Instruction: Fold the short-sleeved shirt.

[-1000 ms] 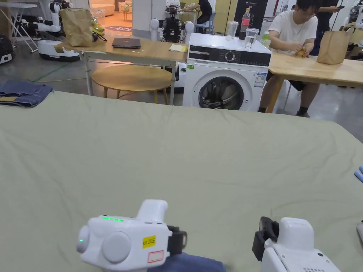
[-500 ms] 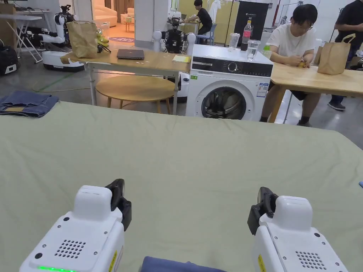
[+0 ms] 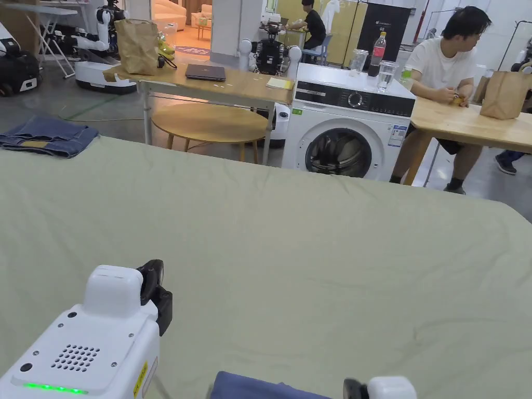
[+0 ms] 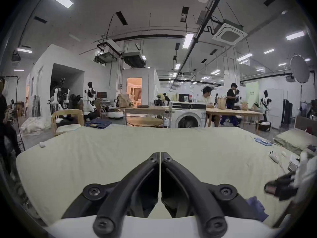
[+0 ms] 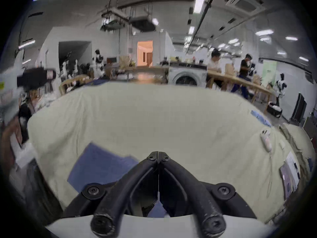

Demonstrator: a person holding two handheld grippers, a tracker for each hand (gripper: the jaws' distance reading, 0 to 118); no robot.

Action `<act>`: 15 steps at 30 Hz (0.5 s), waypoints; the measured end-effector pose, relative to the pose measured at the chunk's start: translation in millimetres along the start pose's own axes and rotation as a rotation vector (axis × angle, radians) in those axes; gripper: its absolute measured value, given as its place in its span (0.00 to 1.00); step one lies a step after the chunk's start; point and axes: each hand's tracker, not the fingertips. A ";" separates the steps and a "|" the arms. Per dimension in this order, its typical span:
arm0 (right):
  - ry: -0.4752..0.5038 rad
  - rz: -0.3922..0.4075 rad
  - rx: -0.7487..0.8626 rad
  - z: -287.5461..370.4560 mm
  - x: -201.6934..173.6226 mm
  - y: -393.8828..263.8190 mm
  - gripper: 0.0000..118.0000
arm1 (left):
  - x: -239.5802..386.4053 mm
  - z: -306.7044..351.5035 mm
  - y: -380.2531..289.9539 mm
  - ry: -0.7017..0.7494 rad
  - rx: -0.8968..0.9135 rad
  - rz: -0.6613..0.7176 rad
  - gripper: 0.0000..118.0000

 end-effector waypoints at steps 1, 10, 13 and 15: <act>0.009 0.002 -0.034 -5.3 -1.3 -8.5 0.00 | -2.1 0.1 -1.3 -0.004 -0.007 0.005 0.00; -0.026 0.030 -0.131 -40.2 -7.0 -39.4 0.00 | -17.4 -5.9 -23.9 -0.131 -0.262 0.089 0.00; -0.022 0.017 -0.126 -40.3 -3.8 -42.6 0.00 | -27.4 -16.5 -37.6 -0.255 -0.449 0.199 0.00; -0.017 0.009 -0.122 -39.5 -3.2 -42.6 0.00 | -35.1 -26.8 -49.1 -0.347 -0.604 0.274 0.08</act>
